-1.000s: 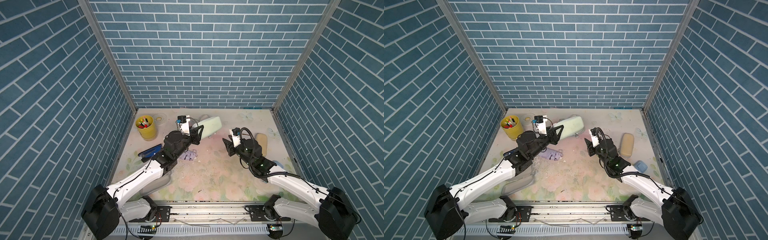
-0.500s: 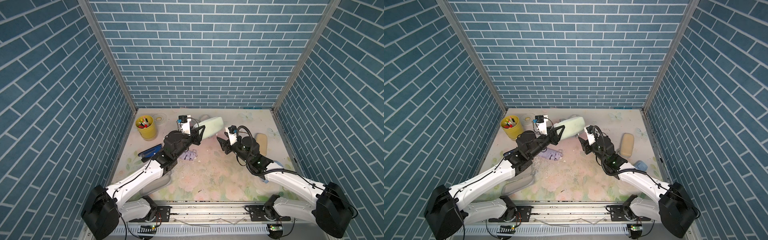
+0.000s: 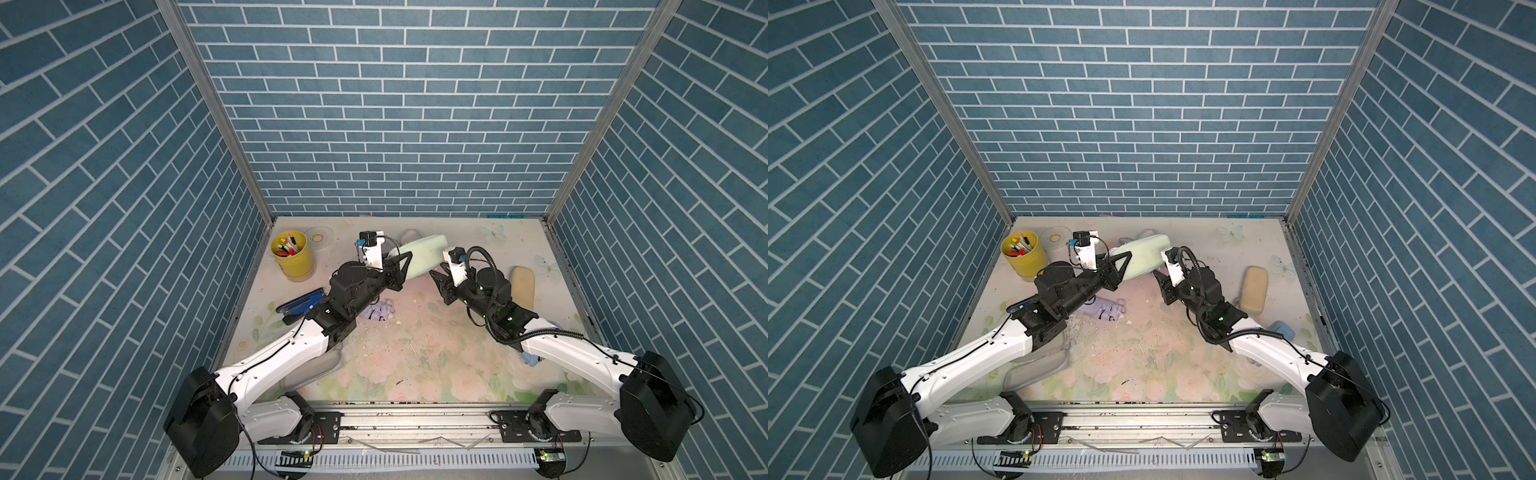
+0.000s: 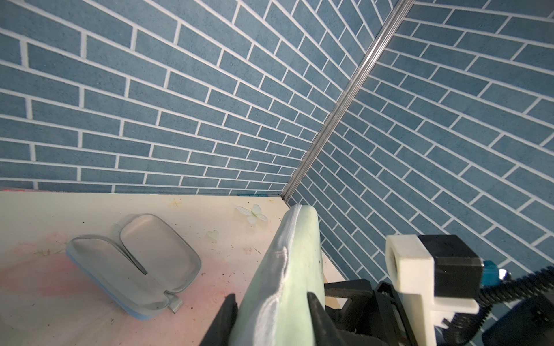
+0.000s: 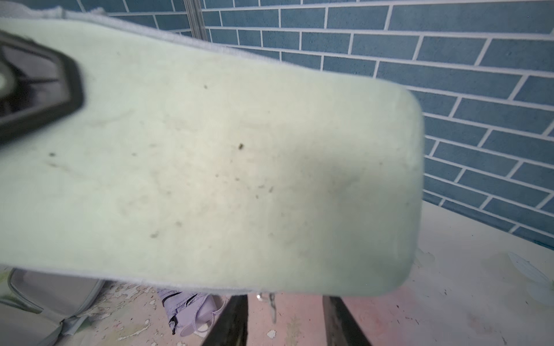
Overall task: Put umbrellas into zippered umbrella sleeves
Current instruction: Zip the zipper on the umbrella sleeve.
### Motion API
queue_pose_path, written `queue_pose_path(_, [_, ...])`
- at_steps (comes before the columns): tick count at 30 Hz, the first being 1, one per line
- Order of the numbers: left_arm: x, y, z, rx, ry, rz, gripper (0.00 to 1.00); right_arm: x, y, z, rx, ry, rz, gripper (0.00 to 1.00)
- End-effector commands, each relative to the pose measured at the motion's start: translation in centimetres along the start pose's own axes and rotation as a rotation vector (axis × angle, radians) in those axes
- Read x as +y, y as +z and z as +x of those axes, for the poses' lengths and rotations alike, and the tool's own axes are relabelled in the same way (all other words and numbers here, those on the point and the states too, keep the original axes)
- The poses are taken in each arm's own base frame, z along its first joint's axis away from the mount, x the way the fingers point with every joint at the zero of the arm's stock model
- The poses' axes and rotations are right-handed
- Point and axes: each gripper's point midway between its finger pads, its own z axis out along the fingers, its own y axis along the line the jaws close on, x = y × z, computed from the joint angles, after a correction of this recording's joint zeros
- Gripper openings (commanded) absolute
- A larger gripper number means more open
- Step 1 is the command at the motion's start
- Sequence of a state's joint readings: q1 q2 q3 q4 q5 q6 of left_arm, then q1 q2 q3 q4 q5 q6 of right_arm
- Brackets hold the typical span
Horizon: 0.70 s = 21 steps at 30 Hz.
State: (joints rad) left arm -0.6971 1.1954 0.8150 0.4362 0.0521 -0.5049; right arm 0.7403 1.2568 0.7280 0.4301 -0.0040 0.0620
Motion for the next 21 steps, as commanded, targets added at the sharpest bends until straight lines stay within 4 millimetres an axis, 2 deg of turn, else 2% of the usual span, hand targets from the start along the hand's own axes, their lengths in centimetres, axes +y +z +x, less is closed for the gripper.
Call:
queue_pose_path(1, [-2.8,-0.1,-3.4,-0.101,-0.01,0.091,0.02,0.7,0.2,-3.0,-0.08,-0.047,-0.042,0.36])
queue_pose_path(15, [-2.8,0.0,-3.4,-0.097,0.014,0.085,0.02,1.8,-0.2,-2.7,-0.061,-0.017,-0.089,0.05])
queue_pose_path(17, [-2.7,-0.1,-3.6,-0.101,0.02,0.08,0.02,2.8,-0.5,-2.2,-0.043,-0.019,-0.113,0.0])
queue_pose_path(21, [-2.6,0.0,-3.8,-0.109,0.027,0.071,0.02,5.0,-1.0,-1.1,0.004,-0.032,-0.154,0.0])
